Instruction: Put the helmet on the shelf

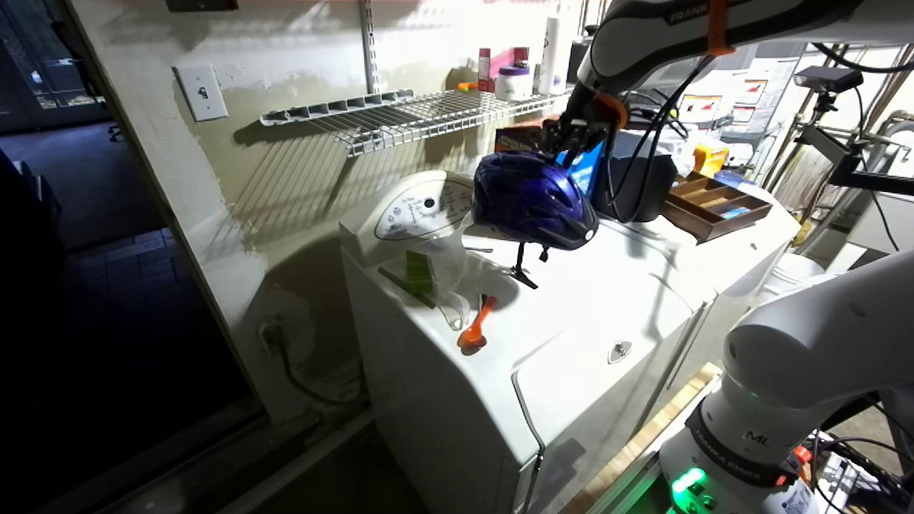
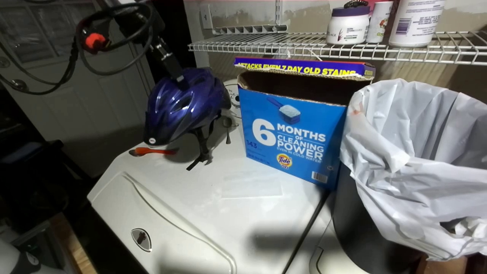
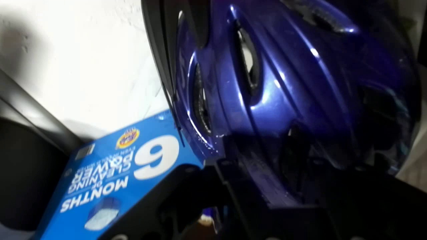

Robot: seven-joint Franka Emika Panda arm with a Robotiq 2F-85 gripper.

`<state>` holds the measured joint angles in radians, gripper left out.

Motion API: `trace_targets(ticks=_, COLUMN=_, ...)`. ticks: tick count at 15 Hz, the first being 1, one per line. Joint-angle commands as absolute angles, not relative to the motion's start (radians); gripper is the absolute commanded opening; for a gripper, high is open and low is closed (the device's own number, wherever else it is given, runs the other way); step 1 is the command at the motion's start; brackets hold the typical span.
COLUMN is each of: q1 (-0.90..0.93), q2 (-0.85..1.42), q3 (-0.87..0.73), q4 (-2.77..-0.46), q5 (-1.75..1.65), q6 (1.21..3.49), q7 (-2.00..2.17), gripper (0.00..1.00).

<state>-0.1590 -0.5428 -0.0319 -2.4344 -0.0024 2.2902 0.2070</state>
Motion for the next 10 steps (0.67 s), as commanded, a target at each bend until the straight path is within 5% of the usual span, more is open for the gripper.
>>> trace_targets(ticks=1, q1=-0.169, q2=-0.569, q3=-0.041, q4=-2.36, q5=-0.003, q6=2.389, q7=0.217, gripper=0.14)
trace_targets(ticks=10, q1=-0.169, q2=-0.528, q3=-0.032, q4=-2.32, q5=-0.016, q6=2.541, q7=0.196, gripper=0.14)
